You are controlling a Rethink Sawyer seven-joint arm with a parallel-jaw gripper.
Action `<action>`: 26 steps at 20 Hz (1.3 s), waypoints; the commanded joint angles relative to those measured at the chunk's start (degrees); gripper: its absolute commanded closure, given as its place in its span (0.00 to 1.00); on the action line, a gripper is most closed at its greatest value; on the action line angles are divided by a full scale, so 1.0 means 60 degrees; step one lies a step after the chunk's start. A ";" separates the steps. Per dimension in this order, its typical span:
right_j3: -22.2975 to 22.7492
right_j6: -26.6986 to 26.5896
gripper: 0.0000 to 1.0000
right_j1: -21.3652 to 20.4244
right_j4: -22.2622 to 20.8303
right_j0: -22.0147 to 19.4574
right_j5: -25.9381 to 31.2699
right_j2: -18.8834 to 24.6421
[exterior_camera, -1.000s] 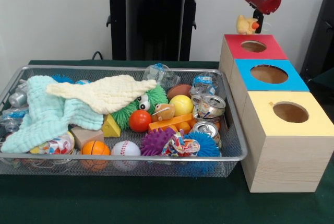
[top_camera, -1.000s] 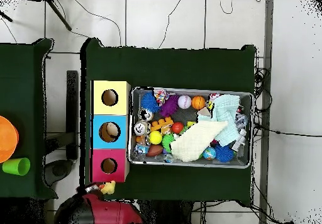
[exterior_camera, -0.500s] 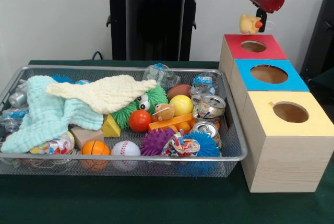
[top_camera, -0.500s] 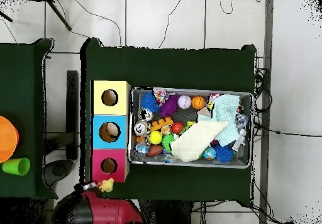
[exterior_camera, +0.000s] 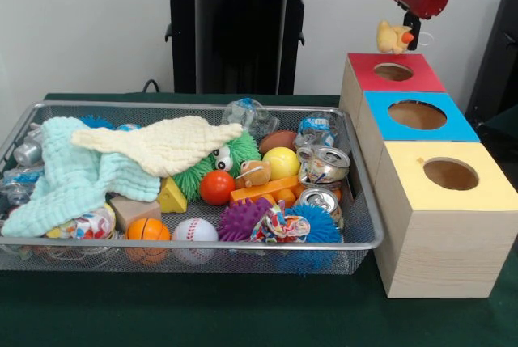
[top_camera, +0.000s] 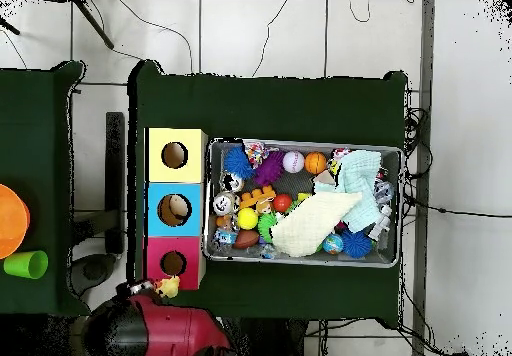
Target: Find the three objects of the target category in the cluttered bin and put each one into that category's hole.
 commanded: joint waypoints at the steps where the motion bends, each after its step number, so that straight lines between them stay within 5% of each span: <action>1: -0.0986 -0.0161 1.00 -0.0104 -0.0147 -0.0522 0.1196 0.0655; 13: -0.0982 -0.0238 1.00 0.0167 -0.0359 -0.0499 0.0636 0.0652; 26: -0.1358 -0.0487 1.00 0.0284 -0.0401 -0.0859 0.1219 0.0764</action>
